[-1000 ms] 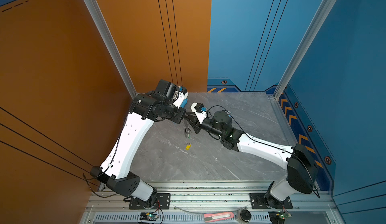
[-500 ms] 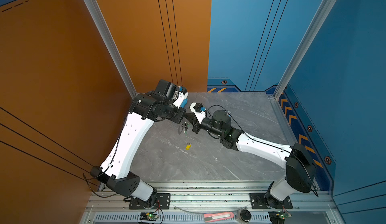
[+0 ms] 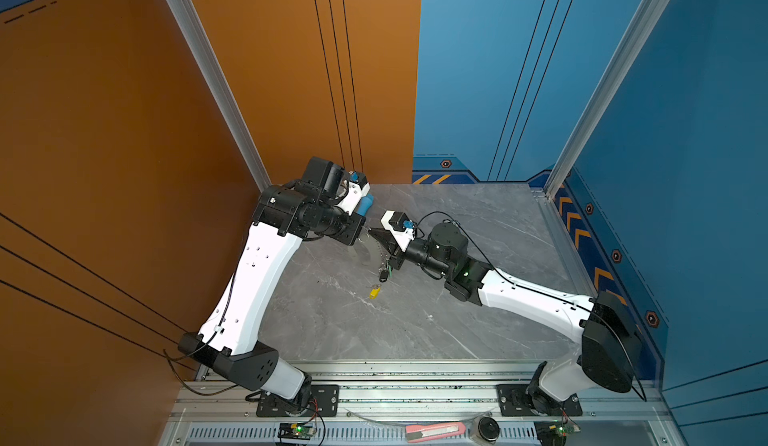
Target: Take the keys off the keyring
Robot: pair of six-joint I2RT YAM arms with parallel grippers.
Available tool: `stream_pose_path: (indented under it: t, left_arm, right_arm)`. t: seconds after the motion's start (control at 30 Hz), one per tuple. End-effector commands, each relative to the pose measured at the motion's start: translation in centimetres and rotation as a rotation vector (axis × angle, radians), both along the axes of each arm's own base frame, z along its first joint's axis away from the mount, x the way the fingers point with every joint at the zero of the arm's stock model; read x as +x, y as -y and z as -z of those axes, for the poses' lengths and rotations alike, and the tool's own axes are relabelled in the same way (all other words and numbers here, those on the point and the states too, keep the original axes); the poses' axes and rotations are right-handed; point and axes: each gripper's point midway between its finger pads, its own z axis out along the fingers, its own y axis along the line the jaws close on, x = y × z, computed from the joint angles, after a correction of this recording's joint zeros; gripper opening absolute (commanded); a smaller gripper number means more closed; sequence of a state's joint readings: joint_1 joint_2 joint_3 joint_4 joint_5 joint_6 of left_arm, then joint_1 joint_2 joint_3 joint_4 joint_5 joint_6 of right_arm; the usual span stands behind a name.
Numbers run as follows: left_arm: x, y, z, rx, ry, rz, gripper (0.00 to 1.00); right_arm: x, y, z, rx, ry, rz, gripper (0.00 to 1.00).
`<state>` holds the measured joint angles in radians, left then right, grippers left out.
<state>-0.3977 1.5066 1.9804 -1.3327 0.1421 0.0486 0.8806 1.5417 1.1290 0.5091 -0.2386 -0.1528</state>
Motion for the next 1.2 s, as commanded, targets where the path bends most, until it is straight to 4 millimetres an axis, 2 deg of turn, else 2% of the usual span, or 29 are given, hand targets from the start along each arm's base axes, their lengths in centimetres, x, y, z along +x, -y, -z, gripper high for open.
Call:
stream_pose_path:
  t: [0.0, 0.2, 0.6, 0.7, 0.83, 0.97, 1.17]
  left_arm:
    - [1.8, -2.6, -0.1, 0.064, 0.044, -0.086, 0.00]
    - [2.2, -2.8, 0.7, 0.066, 0.018, -0.087, 0.00]
    - [1.8, -1.5, 2.7, 0.031, -0.061, -0.033, 0.00]
    - [1.8, -1.6, 3.2, 0.043, -0.070, -0.034, 0.00]
    - [1.7, -2.2, 4.9, 0.071, -0.114, -0.056, 0.00]
    - [1.3, -2.6, 7.0, 0.082, -0.176, -0.102, 0.00]
    - [0.8, -2.1, 10.4, 0.016, -0.217, -0.161, 0.00]
  right_arm:
    - [-1.4, 0.9, -1.5, 0.018, 0.053, -0.030, 0.00]
    - [-3.1, 1.2, -3.2, 0.041, 0.104, -0.078, 0.00]
    - [-5.7, 1.2, -4.1, -0.056, 0.231, -0.114, 0.00]
    - [-5.4, 1.5, -4.1, -0.053, 0.219, -0.093, 0.00]
    - [-4.9, 2.4, -4.1, -0.047, 0.186, -0.069, 0.00]
    - [-4.3, 3.8, -2.8, -0.063, 0.142, -0.035, 0.00]
    - [-3.4, 6.6, -1.0, -0.104, 0.089, 0.039, 0.00]
